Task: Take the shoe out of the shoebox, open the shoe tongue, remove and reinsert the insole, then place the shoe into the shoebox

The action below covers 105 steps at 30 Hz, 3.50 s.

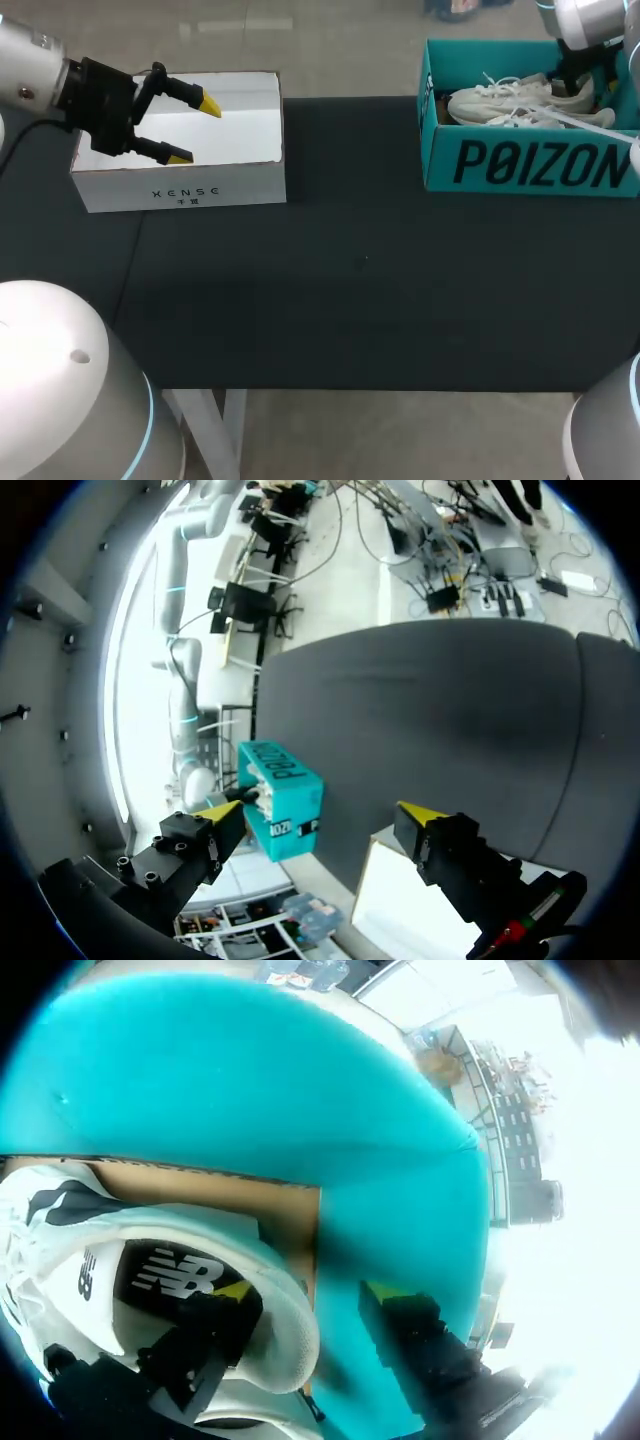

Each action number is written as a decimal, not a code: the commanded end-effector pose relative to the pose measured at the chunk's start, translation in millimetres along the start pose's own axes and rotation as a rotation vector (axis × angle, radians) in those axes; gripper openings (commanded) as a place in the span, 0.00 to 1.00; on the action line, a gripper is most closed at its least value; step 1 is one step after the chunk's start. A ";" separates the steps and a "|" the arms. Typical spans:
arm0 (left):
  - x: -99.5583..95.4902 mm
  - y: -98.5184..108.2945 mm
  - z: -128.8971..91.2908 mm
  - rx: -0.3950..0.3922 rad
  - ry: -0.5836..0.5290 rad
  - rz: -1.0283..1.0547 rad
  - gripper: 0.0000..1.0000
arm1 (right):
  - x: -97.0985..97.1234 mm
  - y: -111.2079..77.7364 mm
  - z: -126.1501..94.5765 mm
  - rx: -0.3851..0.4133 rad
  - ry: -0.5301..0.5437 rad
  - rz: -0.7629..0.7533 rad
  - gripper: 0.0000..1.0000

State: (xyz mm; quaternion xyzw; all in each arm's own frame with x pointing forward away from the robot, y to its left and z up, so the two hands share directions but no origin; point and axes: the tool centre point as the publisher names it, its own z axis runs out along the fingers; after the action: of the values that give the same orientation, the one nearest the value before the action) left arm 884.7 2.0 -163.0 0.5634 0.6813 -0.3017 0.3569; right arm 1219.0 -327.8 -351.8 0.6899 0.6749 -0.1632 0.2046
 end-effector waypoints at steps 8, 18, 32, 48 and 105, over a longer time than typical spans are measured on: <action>-0.5 0.2 0.0 0.000 0.004 0.000 1.00 | -15.8 0.1 -66.5 0.109 0.129 -0.045 1.00; -0.5 0.2 0.0 0.000 0.004 0.000 1.00 | -19.6 -16.3 -142.7 0.052 0.442 -0.111 1.00; -0.5 0.2 0.0 0.000 0.004 0.000 1.00 | -17.4 -24.6 -170.9 -0.018 0.507 -0.264 1.00; -0.5 0.2 0.0 0.000 0.004 0.000 1.00 | -17.4 -24.6 -170.9 -0.018 0.507 -0.264 1.00; -13.7 118.8 -36.3 -1.425 -0.271 -2.272 1.00 | -18.7 -120.1 -187.9 0.150 0.547 -0.003 1.00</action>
State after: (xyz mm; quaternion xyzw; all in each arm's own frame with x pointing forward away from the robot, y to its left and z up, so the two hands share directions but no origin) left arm 997.4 47.8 -128.9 -0.1506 0.9033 -0.2553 0.3101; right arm 1102.5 -248.4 -191.7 0.7149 0.6967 -0.0384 -0.0457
